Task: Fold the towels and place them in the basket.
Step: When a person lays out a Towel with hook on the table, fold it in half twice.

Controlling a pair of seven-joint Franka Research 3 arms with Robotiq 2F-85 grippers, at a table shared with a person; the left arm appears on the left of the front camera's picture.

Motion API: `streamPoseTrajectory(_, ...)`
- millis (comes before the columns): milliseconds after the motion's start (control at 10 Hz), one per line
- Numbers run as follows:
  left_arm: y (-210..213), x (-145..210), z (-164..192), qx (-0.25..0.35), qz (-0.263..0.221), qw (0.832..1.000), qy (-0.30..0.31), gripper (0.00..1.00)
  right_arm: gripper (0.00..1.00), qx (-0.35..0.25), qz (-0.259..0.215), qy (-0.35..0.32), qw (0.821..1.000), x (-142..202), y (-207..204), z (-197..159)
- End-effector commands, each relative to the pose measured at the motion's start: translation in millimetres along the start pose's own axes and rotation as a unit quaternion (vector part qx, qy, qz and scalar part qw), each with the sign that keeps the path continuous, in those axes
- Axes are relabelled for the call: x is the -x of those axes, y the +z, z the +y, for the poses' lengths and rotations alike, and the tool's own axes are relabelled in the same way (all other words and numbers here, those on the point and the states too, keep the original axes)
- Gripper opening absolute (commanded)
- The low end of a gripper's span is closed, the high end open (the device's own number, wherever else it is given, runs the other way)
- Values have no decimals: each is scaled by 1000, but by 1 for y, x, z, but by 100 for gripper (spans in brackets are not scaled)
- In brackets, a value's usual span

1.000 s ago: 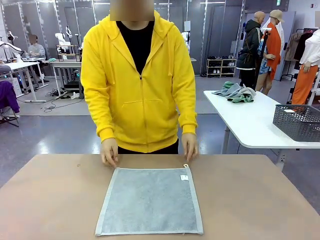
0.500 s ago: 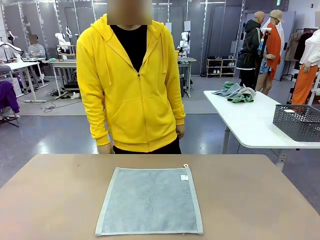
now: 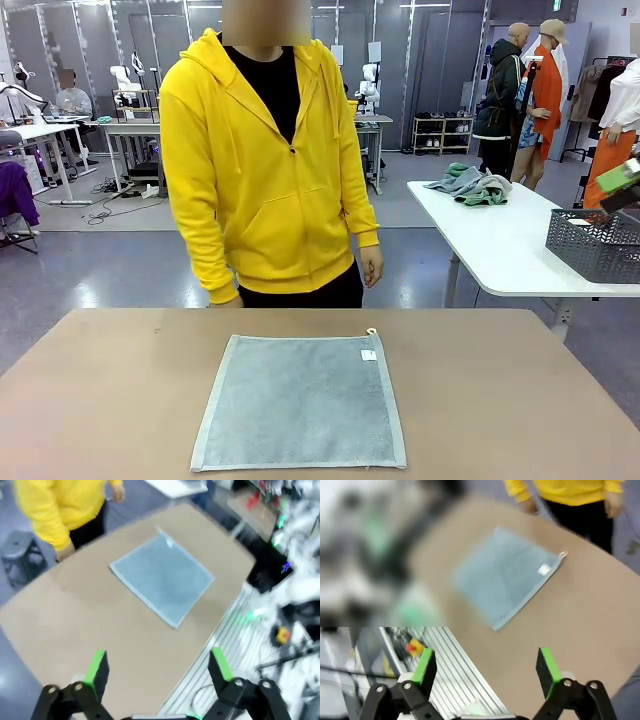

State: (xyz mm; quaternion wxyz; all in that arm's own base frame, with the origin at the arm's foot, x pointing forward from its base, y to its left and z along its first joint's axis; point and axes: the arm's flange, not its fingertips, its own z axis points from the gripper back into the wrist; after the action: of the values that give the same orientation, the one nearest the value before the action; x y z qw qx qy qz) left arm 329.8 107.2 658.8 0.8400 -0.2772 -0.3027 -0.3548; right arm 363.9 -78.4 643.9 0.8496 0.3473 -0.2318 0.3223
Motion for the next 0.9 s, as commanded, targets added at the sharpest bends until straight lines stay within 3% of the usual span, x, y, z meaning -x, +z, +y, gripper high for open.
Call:
streamPoseTrajectory(0,-22,1,-22,-15,28,993,-114,100,100,26,42,118,992,1,-23,25)
streamPoseTrajectory(200,-63,2,-63,-14,73,971,-227,100,100,79,119,260,955,0,-62,66)
streamPoseTrajectory(300,-81,8,-78,-7,91,961,-261,100,100,82,138,298,941,2,-79,76)
streamPoseTrajectory(600,-118,27,-97,-2,151,948,-282,100,100,113,154,363,912,12,-118,86)
streamPoseTrajectory(800,-125,29,-100,19,142,954,-263,100,100,110,158,355,915,19,-131,81)
